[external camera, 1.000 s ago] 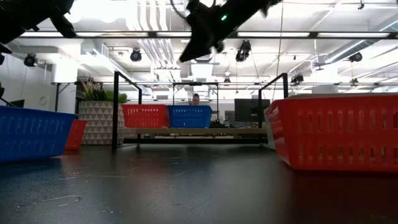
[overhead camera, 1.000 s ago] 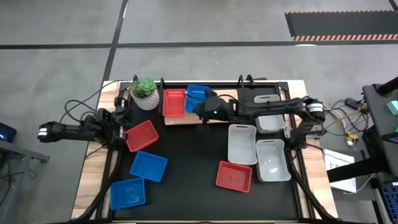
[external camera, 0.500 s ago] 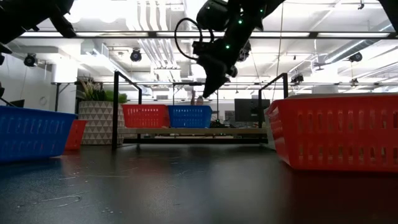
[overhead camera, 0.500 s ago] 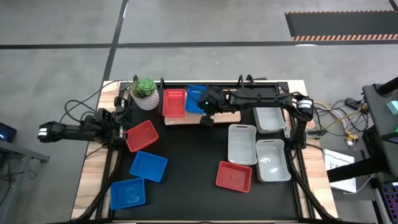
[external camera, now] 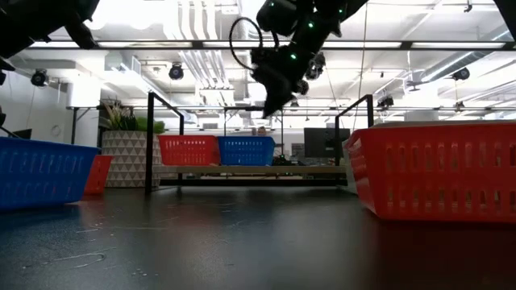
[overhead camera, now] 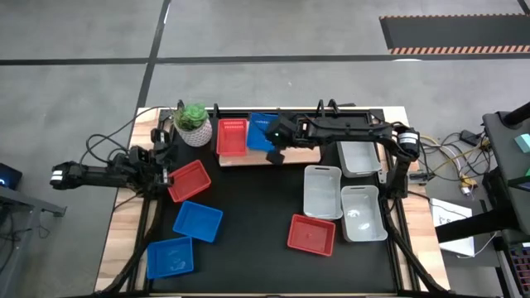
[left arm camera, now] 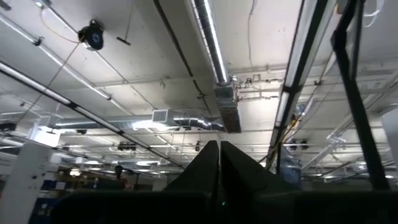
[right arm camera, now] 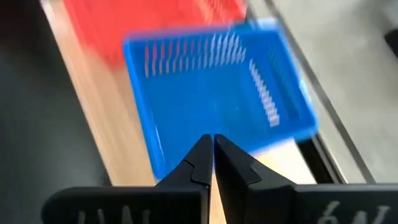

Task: Stack baskets on shelf by color
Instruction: Put the top right blue basket on the shelf

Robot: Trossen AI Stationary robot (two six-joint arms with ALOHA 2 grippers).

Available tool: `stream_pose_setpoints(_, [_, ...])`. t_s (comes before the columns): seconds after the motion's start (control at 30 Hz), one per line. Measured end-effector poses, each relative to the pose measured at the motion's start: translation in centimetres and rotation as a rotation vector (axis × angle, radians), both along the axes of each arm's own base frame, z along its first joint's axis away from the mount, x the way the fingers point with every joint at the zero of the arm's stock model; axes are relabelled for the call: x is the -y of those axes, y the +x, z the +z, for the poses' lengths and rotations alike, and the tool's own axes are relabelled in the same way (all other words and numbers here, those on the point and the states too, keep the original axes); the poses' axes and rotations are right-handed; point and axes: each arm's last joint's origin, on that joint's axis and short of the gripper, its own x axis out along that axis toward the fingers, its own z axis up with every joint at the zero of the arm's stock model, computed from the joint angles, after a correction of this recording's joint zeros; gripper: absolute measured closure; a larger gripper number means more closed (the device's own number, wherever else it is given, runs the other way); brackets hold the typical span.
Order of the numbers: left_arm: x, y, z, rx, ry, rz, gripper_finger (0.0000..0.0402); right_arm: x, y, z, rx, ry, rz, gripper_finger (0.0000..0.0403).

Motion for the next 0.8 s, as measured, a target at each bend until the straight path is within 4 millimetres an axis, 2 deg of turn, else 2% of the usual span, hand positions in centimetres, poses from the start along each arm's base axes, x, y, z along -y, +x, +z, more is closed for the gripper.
stream_pose_setpoints(0.13, [-0.2,0.0,-0.1,-0.011,-0.022,0.062,0.0402,0.1,1.4,0.8,0.189,0.031,0.057,0.0394])
stream_pose_setpoints(0.23, [-0.3,0.0,-0.1,-0.015,-0.047,0.097,0.0402,0.2,2.6,0.3,0.271,0.050,0.079,0.0394])
stream_pose_setpoints(0.4, [-0.4,0.0,0.0,-0.010,-0.066,0.115,0.0402,0.3,3.2,-2.0,0.229,0.110,0.020,0.0394])
stream_pose_setpoints(0.53, [-0.4,-0.1,0.0,0.001,-0.067,0.114,0.0402,0.0,2.7,-3.3,0.128,0.164,-0.018,0.0394])
stream_pose_setpoints(0.8, [-0.4,-0.3,0.3,0.032,-0.073,0.107,0.0402,-0.9,1.5,-2.4,0.030,0.218,-0.057,0.0394])
